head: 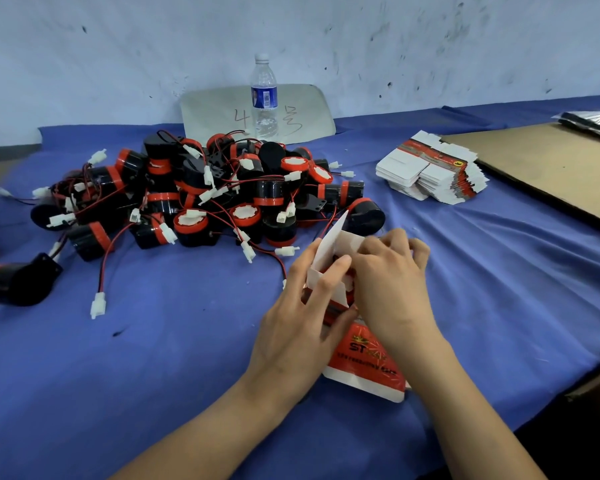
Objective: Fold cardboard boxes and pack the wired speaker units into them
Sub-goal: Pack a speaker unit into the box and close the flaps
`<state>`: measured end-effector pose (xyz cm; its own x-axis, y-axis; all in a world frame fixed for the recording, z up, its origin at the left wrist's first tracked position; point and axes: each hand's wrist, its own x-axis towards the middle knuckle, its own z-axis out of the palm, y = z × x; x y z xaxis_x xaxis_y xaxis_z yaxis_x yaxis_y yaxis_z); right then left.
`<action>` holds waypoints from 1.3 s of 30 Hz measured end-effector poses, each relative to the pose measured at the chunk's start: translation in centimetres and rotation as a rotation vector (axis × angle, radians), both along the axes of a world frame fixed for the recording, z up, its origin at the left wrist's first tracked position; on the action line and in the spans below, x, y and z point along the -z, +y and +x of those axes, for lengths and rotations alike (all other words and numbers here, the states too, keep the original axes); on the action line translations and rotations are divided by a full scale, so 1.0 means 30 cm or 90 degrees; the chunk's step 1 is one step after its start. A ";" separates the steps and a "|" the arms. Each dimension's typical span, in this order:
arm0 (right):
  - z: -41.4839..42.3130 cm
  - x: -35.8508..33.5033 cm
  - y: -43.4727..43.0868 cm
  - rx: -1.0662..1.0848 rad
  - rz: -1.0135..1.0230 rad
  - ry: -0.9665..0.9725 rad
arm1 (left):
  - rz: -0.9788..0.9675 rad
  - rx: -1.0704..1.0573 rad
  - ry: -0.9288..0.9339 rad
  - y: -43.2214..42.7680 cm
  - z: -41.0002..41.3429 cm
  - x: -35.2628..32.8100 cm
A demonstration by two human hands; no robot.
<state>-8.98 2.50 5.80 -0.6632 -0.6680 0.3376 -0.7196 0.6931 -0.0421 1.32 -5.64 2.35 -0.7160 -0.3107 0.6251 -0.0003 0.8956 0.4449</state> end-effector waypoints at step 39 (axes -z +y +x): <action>-0.065 0.108 0.052 -0.375 -0.313 -0.187 | 0.469 0.107 0.039 -0.045 -0.044 0.006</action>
